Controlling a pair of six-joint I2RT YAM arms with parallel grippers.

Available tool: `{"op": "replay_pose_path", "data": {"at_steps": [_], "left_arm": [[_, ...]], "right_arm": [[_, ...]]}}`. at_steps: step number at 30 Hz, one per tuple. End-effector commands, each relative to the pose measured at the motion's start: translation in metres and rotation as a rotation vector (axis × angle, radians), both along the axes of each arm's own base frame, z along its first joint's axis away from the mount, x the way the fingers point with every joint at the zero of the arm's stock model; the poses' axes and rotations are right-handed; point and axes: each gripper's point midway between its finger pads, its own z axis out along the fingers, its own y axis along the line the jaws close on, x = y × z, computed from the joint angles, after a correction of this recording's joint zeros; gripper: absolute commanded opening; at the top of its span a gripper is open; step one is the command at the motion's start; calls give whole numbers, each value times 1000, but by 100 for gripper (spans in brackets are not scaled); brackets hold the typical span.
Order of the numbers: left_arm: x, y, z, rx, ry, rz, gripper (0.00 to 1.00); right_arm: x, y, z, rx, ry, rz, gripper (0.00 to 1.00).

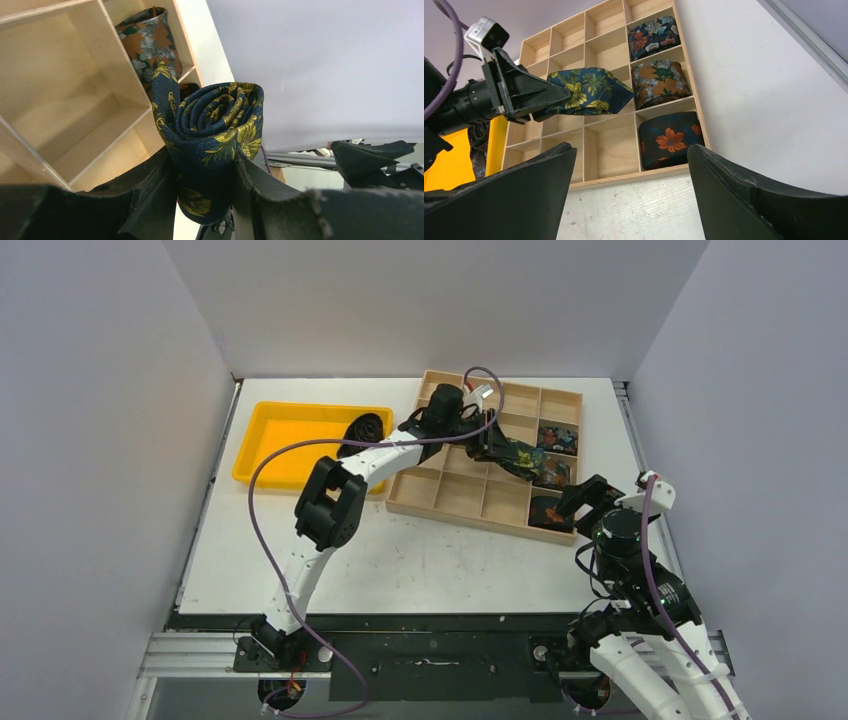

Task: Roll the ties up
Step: Place the tie in the storage box.

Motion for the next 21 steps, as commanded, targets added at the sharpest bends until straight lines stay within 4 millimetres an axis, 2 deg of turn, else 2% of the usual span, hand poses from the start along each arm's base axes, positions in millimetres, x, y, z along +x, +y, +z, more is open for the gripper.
{"op": "replay_pose_path", "data": {"at_steps": [1,5,11,16,20,21], "left_arm": [[12,-9,6,-60,-17,15,0],[18,-13,-3,-92,-1,22,0],[32,-16,-4,-148,-1,48,0],[46,-14,-37,-25,5,89,0],[52,-2,-68,125,18,130,0],[55,2,-70,155,12,145,0]], "right_arm": [[0,-6,0,-26,-6,-19,85],[-2,-8,-1,-27,-10,-23,85],[-1,-8,-4,-33,-6,-24,85],[0,-8,-5,-40,-3,-24,85],[0,-8,-6,-45,-2,-27,85],[0,-8,-6,-45,-2,-25,85]]}}
